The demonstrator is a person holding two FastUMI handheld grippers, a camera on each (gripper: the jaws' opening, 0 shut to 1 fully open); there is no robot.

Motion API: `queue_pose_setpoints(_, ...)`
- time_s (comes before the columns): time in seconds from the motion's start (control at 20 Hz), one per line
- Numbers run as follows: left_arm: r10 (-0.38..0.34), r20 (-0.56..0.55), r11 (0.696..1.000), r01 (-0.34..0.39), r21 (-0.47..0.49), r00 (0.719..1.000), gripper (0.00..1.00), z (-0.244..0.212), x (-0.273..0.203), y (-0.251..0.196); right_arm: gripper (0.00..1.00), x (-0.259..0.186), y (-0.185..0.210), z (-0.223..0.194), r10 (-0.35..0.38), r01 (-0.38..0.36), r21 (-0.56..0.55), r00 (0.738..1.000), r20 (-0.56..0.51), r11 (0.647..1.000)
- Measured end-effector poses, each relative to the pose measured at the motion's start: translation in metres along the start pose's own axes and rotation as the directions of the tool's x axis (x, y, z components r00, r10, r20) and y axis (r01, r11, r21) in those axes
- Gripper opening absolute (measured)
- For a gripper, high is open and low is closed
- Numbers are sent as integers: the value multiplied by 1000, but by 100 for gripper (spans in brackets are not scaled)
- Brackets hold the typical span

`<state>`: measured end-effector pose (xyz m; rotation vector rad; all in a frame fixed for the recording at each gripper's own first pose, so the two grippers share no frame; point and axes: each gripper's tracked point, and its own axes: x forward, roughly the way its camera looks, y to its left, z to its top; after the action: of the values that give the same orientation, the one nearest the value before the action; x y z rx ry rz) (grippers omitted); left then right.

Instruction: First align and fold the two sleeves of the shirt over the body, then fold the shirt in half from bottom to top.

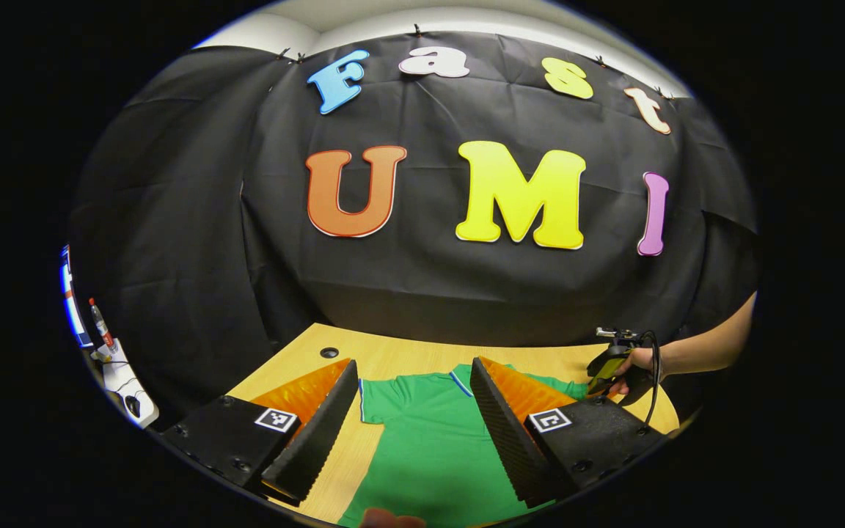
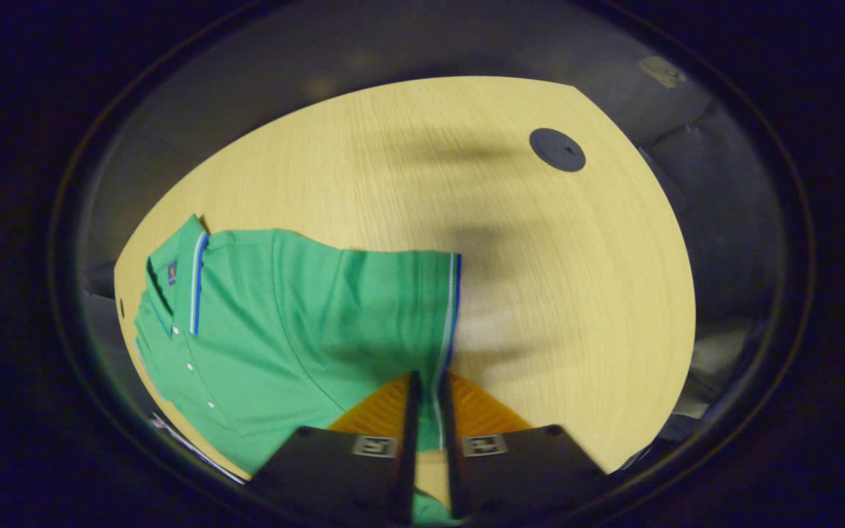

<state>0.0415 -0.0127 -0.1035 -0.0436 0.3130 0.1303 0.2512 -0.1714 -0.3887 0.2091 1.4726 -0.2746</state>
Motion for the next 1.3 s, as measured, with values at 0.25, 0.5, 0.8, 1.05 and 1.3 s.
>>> queue_pose_setpoints(0.25, 19, -12, 1000, -19, 0, 1000, 99, -6, -1, 15, 8, -3, 0, 1, 28, -28, 0, 1000, 2, 1000)
queue_pose_setpoints(0.5, 35, -5, 999, -35, 13, 999, 99, -8, -1, 30, 8, -11, 10, -14, 126, -124, 68, 991, -33, 990)
queue_pose_setpoints(0.8, 23, -3, 1000, -23, -6, 1000, 99, -13, -5, 36, 8, -42, 19, -11, 151, -153, 72, 988, 31, 986)
queue_pose_setpoints(1.05, 28, 4, 999, -28, -15, 1000, 99, -15, -16, 53, 8, -72, 44, -11, 171, -175, 35, 981, 95, 984)
queue_pose_setpoints(1.3, 66, -9, 997, -66, -34, 998, 99, -24, -30, 84, 8, -86, 95, -27, 203, -202, -24, 973, 105, 979)
